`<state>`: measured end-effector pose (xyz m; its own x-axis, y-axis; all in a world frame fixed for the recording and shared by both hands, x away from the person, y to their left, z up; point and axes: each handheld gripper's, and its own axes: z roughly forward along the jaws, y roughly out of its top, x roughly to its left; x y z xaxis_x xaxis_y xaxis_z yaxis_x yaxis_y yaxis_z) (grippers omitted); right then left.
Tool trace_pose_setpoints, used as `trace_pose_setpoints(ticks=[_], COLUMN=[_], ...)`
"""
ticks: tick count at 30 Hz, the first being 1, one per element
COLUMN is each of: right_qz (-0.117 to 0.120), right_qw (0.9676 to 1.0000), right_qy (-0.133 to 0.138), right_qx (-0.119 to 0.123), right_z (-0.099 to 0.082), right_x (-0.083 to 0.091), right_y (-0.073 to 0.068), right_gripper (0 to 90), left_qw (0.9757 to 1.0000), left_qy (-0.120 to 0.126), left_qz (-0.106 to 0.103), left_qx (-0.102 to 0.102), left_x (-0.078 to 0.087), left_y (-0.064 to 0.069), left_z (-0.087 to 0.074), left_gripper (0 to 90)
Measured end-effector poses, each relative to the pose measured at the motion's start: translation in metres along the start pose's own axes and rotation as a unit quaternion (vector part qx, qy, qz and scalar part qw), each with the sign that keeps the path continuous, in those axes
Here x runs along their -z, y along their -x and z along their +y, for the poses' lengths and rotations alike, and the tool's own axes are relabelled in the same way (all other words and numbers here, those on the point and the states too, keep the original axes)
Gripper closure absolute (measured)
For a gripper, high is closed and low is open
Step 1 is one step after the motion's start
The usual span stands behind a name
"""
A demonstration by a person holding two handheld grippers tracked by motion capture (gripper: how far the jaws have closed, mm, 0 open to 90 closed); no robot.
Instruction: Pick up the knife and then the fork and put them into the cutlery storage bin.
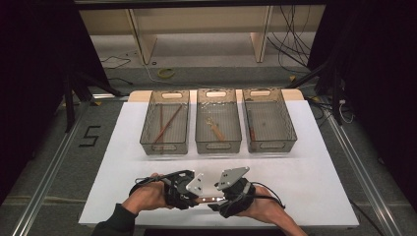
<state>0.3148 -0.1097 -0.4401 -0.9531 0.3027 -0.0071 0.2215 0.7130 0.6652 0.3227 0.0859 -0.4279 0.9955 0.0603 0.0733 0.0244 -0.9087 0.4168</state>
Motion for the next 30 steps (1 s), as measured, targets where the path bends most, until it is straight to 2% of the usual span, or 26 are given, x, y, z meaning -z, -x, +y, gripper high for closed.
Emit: trace_pose_setpoints(ticks=[2,11,20,24,30], right_qz=[0.007,0.020,0.033,0.035,0.048], right_qw=[0.9999,0.9988,0.9975,0.9967,0.9945], right_qy=[-0.010,-0.038,-0.049,-0.055,-0.060], right_qx=[-0.004,0.024,0.040,0.049,0.071], right_z=[0.000,-0.002,-0.004,-0.005,-0.006], right_x=[-0.001,-0.008,-0.010,-0.011,-0.011], right_y=[-0.002,-0.006,-0.010,-0.011,-0.015], right_gripper=[37.2,49.1,62.9,71.8,77.1], left_qw=[1.0000,0.9998,0.9995,0.9991,0.9983], left_qy=[-0.001,0.000,0.006,0.007,0.010], left_qz=[-0.001,-0.005,-0.006,-0.012,-0.025], left_qx=[-0.002,-0.019,-0.030,-0.041,-0.052], left_x=[0.000,-0.001,0.002,0.001,0.000], left_y=[0.001,0.007,0.008,0.010,0.011], left_z=[0.001,0.007,0.007,0.008,0.008], left_gripper=[75.0,75.0,74.9,74.9,74.3])
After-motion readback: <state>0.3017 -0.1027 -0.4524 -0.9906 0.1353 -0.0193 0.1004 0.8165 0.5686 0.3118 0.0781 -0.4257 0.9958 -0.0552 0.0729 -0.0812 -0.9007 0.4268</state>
